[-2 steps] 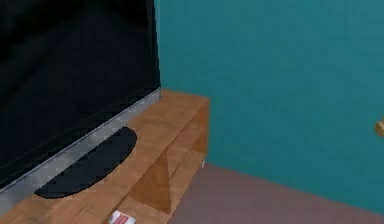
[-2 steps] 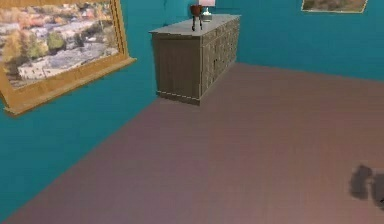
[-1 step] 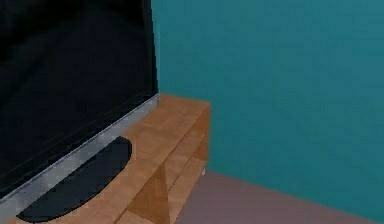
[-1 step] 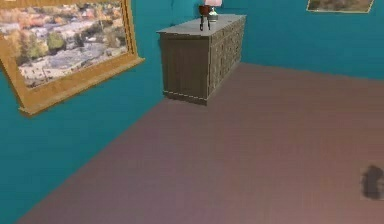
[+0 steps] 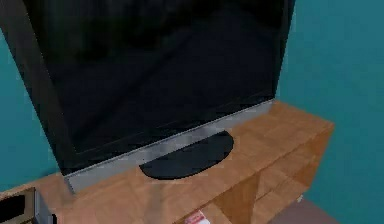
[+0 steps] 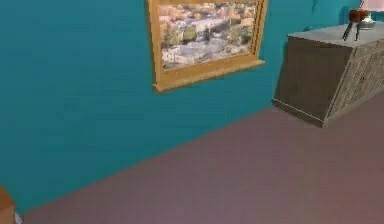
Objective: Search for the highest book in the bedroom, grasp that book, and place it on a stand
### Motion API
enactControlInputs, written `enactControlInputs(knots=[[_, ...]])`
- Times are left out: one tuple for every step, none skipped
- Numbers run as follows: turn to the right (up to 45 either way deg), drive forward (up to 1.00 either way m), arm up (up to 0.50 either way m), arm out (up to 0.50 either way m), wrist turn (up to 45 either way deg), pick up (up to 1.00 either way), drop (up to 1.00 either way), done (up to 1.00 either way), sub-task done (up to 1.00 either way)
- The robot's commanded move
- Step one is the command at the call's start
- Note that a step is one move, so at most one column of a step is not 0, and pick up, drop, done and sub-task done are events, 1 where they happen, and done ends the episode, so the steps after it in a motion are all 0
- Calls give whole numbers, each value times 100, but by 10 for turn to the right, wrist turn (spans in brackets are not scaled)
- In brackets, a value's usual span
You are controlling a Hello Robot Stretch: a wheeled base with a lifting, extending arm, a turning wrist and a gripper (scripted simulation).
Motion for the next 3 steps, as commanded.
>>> enactControlInputs(knots=[[450,0,0,0,0,0,0,0,0],[450,0,0,0,0,0,0,0,0],[450,0,0,0,0,0,0,0,0]])
